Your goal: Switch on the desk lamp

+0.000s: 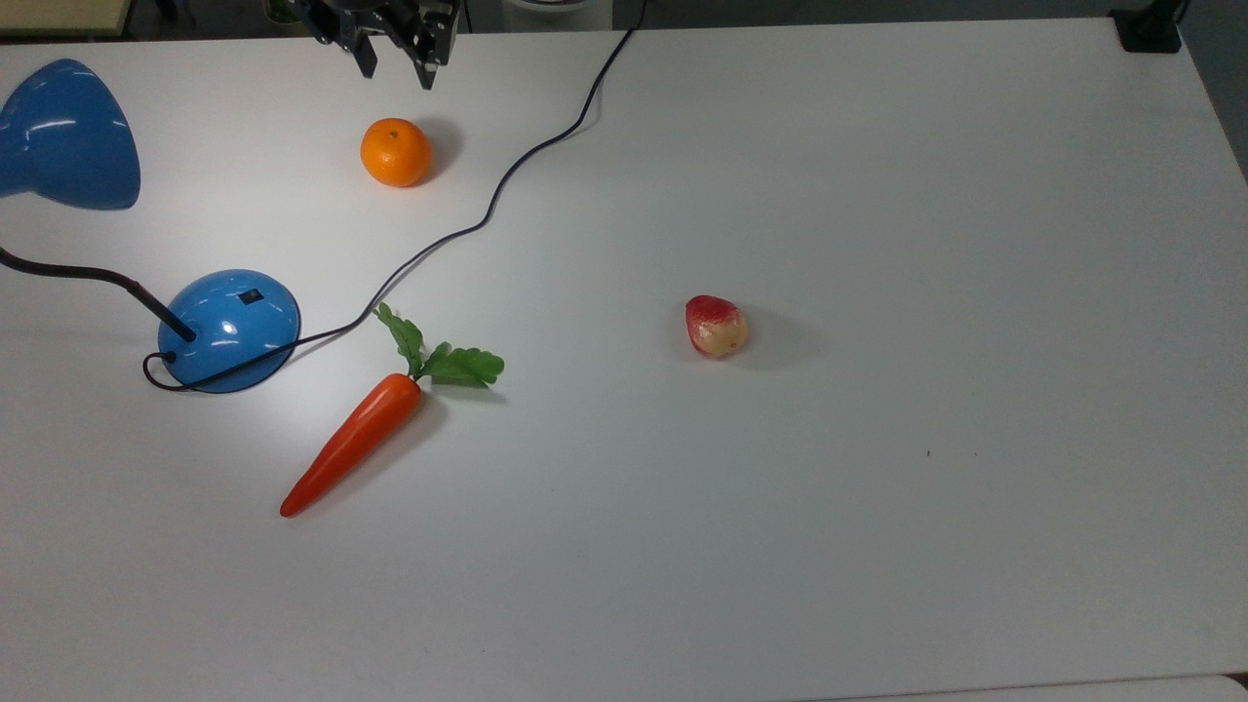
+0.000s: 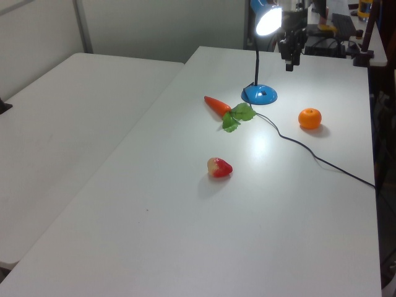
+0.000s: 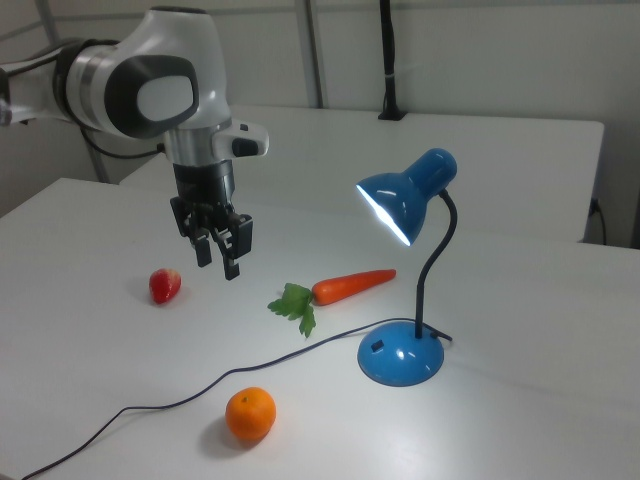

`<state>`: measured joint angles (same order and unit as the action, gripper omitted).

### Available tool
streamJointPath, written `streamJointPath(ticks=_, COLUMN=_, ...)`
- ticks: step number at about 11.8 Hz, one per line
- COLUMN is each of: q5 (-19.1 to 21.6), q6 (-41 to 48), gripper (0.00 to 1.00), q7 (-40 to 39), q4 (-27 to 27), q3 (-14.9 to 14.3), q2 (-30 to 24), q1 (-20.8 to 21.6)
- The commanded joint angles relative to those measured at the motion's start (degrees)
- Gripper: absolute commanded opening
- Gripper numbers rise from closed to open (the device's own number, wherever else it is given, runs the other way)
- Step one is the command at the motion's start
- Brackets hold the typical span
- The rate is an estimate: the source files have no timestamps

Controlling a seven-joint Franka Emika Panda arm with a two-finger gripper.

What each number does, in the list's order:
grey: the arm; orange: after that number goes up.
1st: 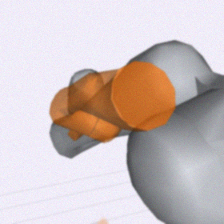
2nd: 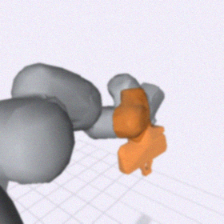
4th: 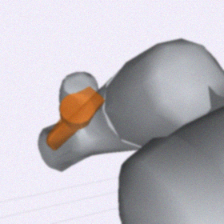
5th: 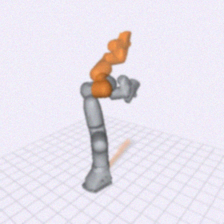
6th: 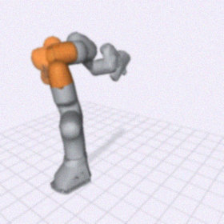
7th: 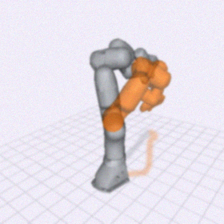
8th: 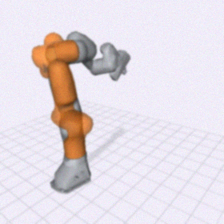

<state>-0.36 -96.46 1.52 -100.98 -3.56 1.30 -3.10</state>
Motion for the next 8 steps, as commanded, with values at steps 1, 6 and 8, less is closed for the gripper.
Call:
streamJointPath(ticks=1, q5=5.5, q6=9.1, gripper=0.88, q7=-11.7, q4=5.9, q3=-7.0, q2=-1.6, q1=1.4)
streamJointPath(ticks=6, q5=5.4, q6=9.3, gripper=0.97, q7=-12.9, q4=7.5, q3=-8.0, q2=-1.7, q1=1.0)
streamJointPath(ticks=8, q5=5.2, q6=8.9, gripper=0.97, q7=-12.8, q4=7.5, q3=-8.0, q2=-1.5, q1=0.9)
